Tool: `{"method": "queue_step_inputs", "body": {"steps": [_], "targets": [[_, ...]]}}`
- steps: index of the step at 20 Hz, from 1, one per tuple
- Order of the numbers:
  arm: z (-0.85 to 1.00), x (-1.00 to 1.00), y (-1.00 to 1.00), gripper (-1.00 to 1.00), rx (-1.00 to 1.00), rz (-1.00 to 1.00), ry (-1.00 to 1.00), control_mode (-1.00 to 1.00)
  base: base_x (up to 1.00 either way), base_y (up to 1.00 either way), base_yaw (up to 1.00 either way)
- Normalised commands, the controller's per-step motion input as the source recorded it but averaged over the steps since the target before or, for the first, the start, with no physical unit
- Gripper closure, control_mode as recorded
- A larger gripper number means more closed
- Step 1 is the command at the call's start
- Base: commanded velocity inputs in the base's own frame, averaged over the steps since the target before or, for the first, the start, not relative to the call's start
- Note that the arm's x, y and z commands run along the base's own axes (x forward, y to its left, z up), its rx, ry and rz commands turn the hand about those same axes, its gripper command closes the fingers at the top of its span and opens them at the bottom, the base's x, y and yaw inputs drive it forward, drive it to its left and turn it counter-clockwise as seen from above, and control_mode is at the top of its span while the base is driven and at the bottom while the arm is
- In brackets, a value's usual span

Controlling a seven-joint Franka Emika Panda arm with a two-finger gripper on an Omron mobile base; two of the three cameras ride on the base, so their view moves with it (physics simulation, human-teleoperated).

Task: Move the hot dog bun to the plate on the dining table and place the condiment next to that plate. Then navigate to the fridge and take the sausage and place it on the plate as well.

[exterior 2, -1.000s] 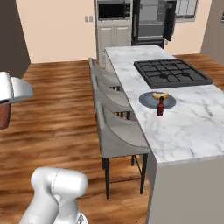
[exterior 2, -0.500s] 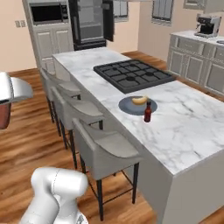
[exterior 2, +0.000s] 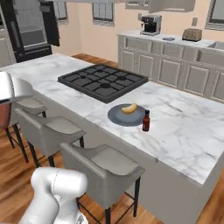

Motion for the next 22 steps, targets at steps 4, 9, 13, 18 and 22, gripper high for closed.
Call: {"method": "queue_step_inputs", "body": {"steps": [4, 9, 13, 18, 22], "targets": [[0.0, 0.0, 0.0, 1.0, 0.0, 0.0, 0.0, 1.0, 0.41, 0.89, -0.55], [0.0, 0.0, 0.0, 1.0, 0.0, 0.0, 0.0, 1.0, 0.46, 0.83, -0.58], [0.0, 0.0, 0.0, 1.0, 0.0, 0.0, 0.0, 1.0, 0.65, 0.74, -0.61], [0.0, 0.0, 0.0, 1.0, 0.0, 0.0, 0.0, 1.0, 0.92, 0.57, -0.48], [-0.12, 0.75, 0.0, 1.0, 0.03, -0.21, 0.07, -1.0, 0.25, 0.01, -0.08]]}}
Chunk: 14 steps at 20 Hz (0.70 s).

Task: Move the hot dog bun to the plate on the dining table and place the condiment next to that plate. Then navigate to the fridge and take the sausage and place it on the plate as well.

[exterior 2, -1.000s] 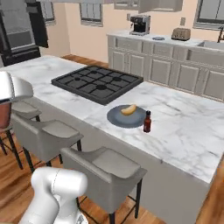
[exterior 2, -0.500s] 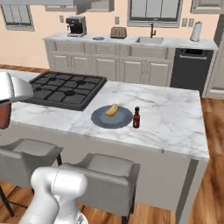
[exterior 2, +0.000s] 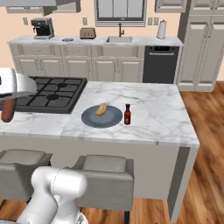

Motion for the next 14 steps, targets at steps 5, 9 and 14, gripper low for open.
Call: {"method": "queue_step_inputs", "body": {"steps": [5, 9, 14], "targets": [[-0.21, 1.0, -0.1, 1.0, 0.08, -0.21, 0.08, -1.0, 0.0, 0.0, 0.0], [-0.31, 0.74, -0.22, 1.0, 0.11, -0.13, 0.03, -1.0, 0.0, 0.0, 0.0], [-0.56, 0.41, -0.13, 1.0, 0.16, -0.04, 0.02, -1.0, 0.0, 0.0, 0.0]]}}
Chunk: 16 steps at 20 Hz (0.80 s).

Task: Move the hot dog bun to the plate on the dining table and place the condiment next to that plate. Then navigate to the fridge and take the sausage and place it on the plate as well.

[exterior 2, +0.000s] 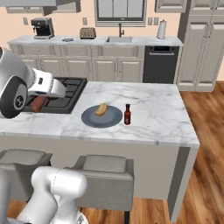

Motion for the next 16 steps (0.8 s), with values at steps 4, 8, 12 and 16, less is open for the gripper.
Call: {"method": "queue_step_inputs", "body": {"steps": [4, 8, 12, 16], "targets": [[-0.7, 0.32, -0.16, 1.0, 0.15, 0.0, 0.0, -1.0, 0.0, 0.0, 0.0], [-0.55, 0.18, -0.16, 1.0, 0.04, 0.0, 0.08, -1.0, 0.0, 0.0, 0.0], [-0.25, 0.35, -0.12, 1.0, 0.0, -0.09, 0.14, -1.0, 0.0, 0.0, 0.0], [-0.06, 0.58, -0.12, 1.0, 0.05, -0.22, 0.16, -1.0, 0.0, 0.0, 0.0]]}}
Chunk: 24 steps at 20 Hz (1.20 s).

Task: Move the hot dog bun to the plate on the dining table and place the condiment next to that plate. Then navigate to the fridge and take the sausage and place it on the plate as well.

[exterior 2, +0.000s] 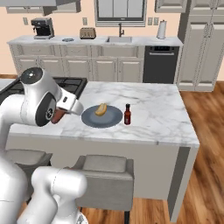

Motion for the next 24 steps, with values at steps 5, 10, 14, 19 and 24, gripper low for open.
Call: {"method": "queue_step_inputs", "body": {"steps": [5, 10, 14, 19, 24], "targets": [[0.0, 0.54, -0.13, 1.0, 0.12, -0.22, 0.2, -1.0, 0.0, 0.0, 0.0], [-0.3, 0.39, -0.06, 1.0, 0.13, -0.13, 0.18, -1.0, 0.0, 0.0, 0.0], [-0.48, 0.31, 0.0, 1.0, 0.07, -0.09, 0.12, -1.0, 0.0, 0.0, 0.0], [-0.49, 0.25, 0.0, 1.0, 0.03, -0.12, 0.07, -1.0, 0.0, 0.0, 0.0], [-0.45, 0.21, 0.0, 1.0, 0.0, -0.16, 0.0, -1.0, 0.0, 0.0, 0.0]]}}
